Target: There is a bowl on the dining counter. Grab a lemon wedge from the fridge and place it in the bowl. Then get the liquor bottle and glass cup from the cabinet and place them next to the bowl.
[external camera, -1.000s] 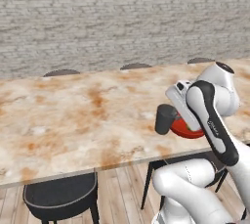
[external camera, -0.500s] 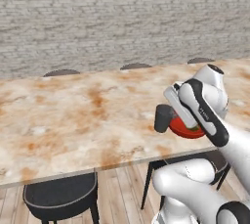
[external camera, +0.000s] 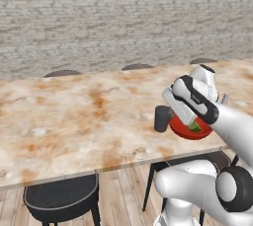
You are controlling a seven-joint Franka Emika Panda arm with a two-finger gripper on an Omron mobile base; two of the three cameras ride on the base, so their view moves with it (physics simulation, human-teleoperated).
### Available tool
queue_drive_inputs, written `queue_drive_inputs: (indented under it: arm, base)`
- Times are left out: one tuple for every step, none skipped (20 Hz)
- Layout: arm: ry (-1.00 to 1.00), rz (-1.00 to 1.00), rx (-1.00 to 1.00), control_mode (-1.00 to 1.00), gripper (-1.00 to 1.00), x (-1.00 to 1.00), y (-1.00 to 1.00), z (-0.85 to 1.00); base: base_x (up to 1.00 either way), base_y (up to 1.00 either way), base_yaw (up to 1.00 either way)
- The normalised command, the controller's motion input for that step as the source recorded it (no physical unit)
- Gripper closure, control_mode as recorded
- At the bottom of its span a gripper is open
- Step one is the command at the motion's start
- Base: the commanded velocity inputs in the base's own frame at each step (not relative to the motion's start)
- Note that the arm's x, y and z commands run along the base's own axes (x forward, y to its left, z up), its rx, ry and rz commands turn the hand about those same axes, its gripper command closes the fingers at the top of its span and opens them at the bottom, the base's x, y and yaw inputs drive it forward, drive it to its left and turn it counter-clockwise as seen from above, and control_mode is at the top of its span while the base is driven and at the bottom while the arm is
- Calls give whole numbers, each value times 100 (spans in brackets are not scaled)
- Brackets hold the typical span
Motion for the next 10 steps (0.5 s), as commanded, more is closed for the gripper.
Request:
queue_drive_inputs:
  arm:
    - [4, 0, 0, -100, 100, 45, 0, -32]
    - [6, 0, 0, -100, 100, 41, 0, -37]
    - [6, 0, 0, -100, 100, 38, 0, -41]
    - [4, 0, -4, -100, 100, 30, 4, -42]
    - [3, 0, -5, -100, 100, 29, 4, -41]
    - [2, 0, -3, -100, 100, 29, 2, -36]
    - [0, 0, -2, -100, 100, 25, 0, -31]
    - [2, 0, 0, -100, 100, 25, 0, -28]
    - [0, 0, 0, -100, 100, 22, 0, -25]
    - [0, 0, -1, -100, 100, 19, 0, -24]
  base:
    - [0, 0, 0]
    - [0, 0, 0]
    - [0, 0, 0]
    - [0, 0, 0]
    - [0, 0, 0]
    - [0, 0, 0]
    - [0, 0, 0]
    - [0, 0, 0]
    - [0, 0, 0]
    - [0, 0, 0]
